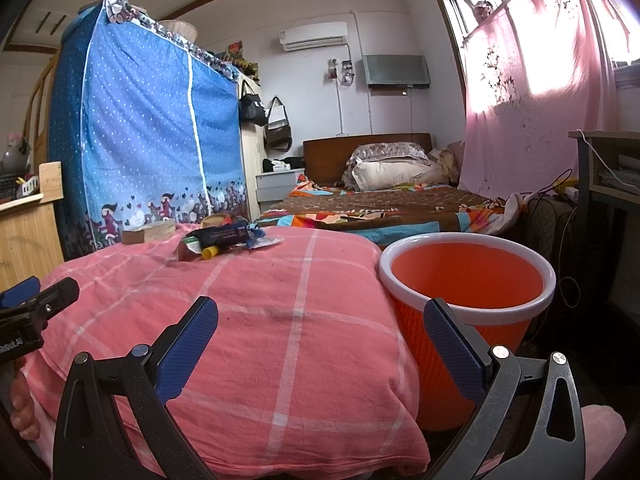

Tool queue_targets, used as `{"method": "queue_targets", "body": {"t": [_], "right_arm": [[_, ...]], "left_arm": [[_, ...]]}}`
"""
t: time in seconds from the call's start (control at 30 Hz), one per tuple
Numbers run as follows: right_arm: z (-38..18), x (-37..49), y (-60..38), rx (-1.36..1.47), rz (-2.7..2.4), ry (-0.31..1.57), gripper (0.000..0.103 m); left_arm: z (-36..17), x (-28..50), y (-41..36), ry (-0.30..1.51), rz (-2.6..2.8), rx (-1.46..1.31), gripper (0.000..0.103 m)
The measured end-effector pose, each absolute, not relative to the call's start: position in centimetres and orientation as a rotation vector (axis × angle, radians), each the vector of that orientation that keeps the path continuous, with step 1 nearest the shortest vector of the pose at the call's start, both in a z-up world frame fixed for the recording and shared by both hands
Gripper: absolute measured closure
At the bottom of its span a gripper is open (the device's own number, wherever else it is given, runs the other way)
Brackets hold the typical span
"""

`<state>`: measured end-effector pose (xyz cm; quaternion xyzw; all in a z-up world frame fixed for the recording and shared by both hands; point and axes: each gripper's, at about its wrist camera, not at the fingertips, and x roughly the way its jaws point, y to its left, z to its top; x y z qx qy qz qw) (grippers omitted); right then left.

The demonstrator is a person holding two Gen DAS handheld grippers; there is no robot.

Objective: Collect trash
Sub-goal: 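Grasp a small white-green paper strip with the left tool while the right tool grasps a blue wrapper piece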

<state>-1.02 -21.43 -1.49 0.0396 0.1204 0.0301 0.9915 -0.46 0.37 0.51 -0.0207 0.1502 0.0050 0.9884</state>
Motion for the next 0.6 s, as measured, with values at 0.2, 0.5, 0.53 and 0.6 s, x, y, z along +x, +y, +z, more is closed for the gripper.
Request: {"method": "queue_targets", "body": {"t": [0.2, 0.5, 0.53, 0.6], "right_arm": [[0.2, 0.3, -21.3, 0.103, 0.109, 0.239, 0.0], [4.0, 5.1, -19.8, 0.027, 0.191, 0.173, 0.0], [4.4, 5.8, -19.6, 0.013, 0.197, 0.161, 0.0], [4.9, 7.2, -19.6, -0.01, 0.211, 0.148, 0.0]], "left_arm": [[1.9, 1.3, 0.4, 0.264, 0.006, -0.03, 0.0], [4.6, 5.6, 0.9, 0.184, -0.014, -0.033, 0.0], [4.9, 6.1, 0.9, 0.175, -0.015, -0.031, 0.0], [5.3, 7.1, 0.9, 0.161, -0.018, -0.027, 0.0]]}}
